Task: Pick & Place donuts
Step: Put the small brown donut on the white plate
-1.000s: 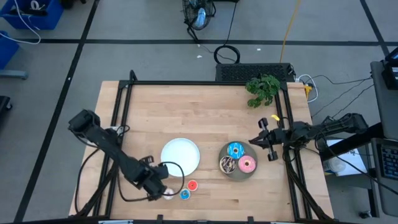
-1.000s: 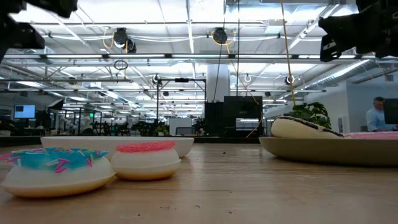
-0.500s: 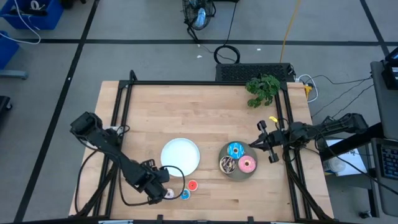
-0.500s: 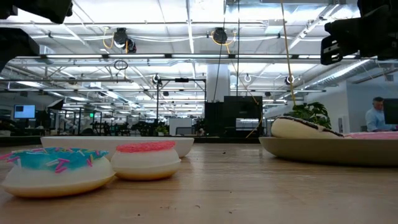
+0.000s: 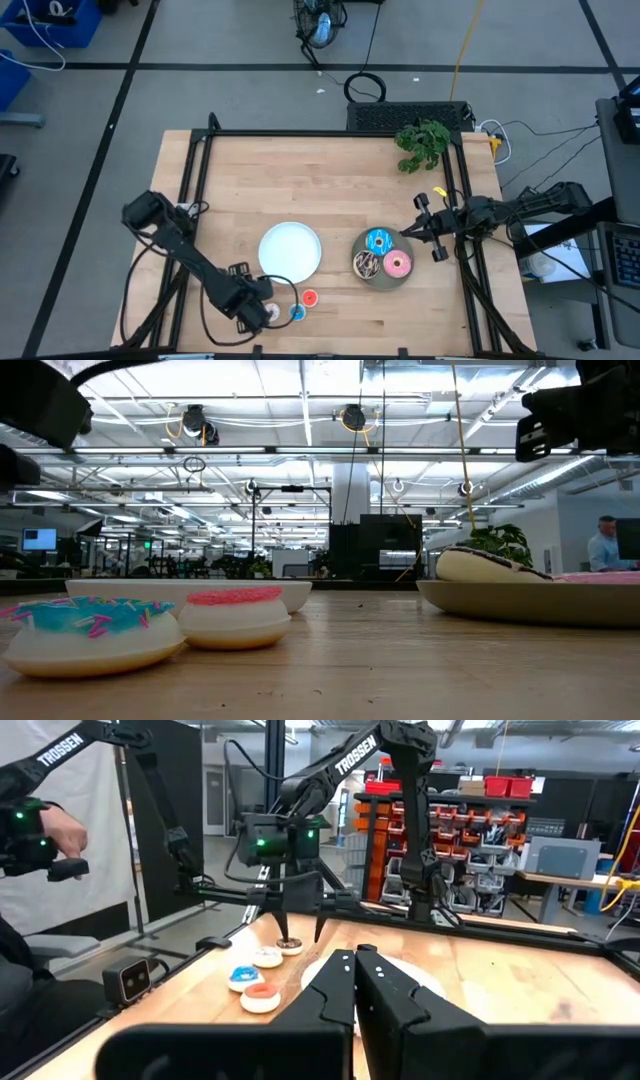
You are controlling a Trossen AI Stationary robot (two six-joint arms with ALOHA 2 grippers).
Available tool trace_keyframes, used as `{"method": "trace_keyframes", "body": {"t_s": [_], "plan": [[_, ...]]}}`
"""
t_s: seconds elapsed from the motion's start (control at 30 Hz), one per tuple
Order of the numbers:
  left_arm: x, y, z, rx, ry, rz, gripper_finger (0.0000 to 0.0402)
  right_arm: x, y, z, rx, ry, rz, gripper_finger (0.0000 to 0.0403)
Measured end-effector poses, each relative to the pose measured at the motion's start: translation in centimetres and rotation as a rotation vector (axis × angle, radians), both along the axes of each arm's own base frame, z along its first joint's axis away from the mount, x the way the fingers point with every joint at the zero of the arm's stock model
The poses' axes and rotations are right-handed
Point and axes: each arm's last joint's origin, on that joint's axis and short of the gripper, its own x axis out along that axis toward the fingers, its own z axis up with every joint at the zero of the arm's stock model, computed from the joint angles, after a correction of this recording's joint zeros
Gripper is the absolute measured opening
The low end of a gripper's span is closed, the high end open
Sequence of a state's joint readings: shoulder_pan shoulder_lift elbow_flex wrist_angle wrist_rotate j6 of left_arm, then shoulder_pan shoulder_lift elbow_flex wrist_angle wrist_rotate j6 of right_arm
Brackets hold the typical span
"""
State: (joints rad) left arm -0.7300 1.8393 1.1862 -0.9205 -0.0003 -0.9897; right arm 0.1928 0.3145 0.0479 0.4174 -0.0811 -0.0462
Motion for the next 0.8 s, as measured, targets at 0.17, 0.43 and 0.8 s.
{"method": "trace_keyframes", "body": {"t_s": [0.17,0.43,0.8], "plan": [[0.1,-0.1,-1.0,0.023,0.025,-0.012,0.0253,0.0,0.0,0.0,0.000,0.000,0.000,0.0000],[0.4,-0.3,-2.0,0.030,0.046,-0.025,0.0251,0.0,0.0,0.0,-0.001,-0.001,-0.001,0.0000],[0.4,-0.4,-2.1,0.005,0.056,-0.115,0.0093,0.0,0.0,0.0,-0.018,-0.009,-0.003,0.0000]]}}
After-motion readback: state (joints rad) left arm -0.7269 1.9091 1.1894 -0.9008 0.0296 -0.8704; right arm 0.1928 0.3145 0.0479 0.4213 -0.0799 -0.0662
